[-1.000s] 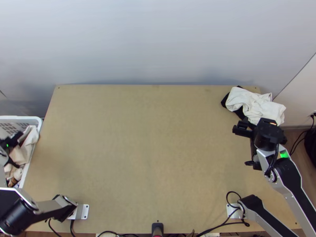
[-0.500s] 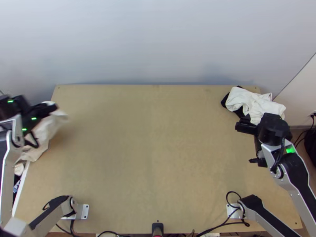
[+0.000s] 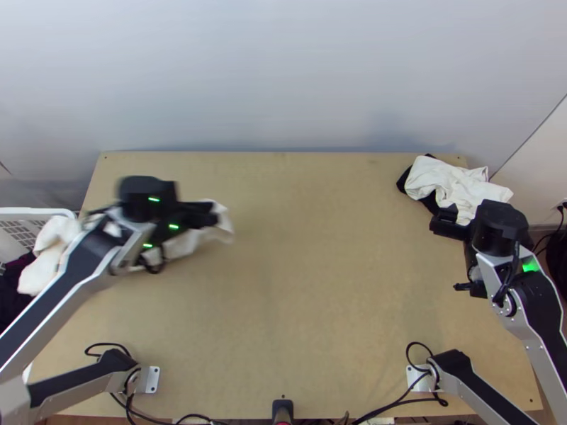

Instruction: Fold the t-shirt

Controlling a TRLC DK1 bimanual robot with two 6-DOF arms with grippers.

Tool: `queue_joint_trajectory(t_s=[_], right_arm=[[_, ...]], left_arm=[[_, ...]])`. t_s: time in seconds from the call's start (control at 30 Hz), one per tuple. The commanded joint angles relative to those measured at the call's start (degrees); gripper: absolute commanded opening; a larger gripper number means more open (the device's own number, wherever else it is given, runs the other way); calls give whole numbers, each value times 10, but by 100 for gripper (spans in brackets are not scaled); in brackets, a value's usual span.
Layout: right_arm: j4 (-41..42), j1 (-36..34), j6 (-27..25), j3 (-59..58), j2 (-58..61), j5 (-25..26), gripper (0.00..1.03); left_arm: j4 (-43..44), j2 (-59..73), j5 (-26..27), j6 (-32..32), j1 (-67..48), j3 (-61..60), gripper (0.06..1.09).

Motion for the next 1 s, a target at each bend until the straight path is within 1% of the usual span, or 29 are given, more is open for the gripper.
queue_joint_trajectory(t_s=[0.0,0.07,0.13,0.33,0.57,0.7,0.73,0.77,0.8,0.83,0.87,0.97], right_arm=[[-5,-16,18,4,7,0,99],[-5,-21,18,7,10,0,99],[-9,-25,18,9,14,-4,99],[-26,-33,21,-1,17,-11,98],[-26,-76,52,-13,16,-12,98],[-26,-76,59,-27,5,-12,98],[-24,-76,62,-31,0,-12,98],[-23,-77,65,-33,-1,-12,98],[-23,-79,67,-34,-1,-12,98],[-21,-80,68,-34,-2,-12,98],[-19,-80,68,-34,-2,-12,98],[-14,-80,67,-37,-3,-13,98]], left_arm=[[42,112,-19,-24,-160,41,10],[58,153,-25,-20,-187,70,10],[70,198,-42,-14,-207,112,10],[84,344,-81,-11,-243,283,10],[77,502,-117,-10,-296,483,10],[76,540,-130,-16,-316,522,10],[75,543,-131,-16,-320,523,14],[72,543,-131,-18,-321,523,30],[67,540,-132,-17,-323,523,57],[60,536,-134,-17,-323,523,87],[46,532,-143,-18,-322,527,105],[7,511,-145,-18,-304,538,105]])
